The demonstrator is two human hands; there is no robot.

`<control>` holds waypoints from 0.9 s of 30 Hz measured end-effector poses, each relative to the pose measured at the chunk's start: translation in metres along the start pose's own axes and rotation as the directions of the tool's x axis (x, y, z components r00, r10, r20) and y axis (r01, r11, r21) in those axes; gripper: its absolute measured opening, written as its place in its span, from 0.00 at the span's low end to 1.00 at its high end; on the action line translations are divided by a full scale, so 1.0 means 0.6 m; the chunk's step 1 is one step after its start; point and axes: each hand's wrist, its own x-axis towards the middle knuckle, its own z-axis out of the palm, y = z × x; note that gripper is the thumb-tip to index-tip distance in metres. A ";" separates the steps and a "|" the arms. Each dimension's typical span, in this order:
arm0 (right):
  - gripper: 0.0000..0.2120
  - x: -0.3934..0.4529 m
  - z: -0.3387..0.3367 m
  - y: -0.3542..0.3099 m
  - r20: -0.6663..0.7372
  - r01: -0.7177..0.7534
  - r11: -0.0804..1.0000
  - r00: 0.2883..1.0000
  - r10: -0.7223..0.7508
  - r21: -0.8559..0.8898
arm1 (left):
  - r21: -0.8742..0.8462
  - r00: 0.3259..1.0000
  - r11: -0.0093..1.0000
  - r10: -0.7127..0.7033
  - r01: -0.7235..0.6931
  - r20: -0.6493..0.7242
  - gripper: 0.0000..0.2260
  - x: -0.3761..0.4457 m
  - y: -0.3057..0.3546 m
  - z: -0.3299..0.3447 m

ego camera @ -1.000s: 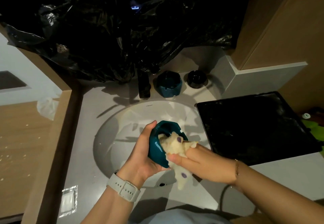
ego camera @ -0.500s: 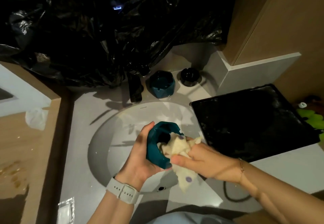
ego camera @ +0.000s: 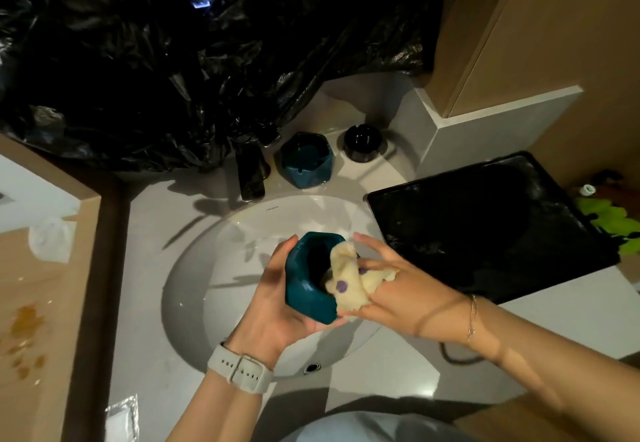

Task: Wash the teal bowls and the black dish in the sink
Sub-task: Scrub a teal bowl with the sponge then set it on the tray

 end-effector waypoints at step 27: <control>0.08 0.046 -0.064 0.016 0.215 -0.158 0.950 0.971 0.101 0.268 | 0.143 0.986 0.981 0.145 -0.131 -0.086 0.21 -0.018 -0.015 -0.023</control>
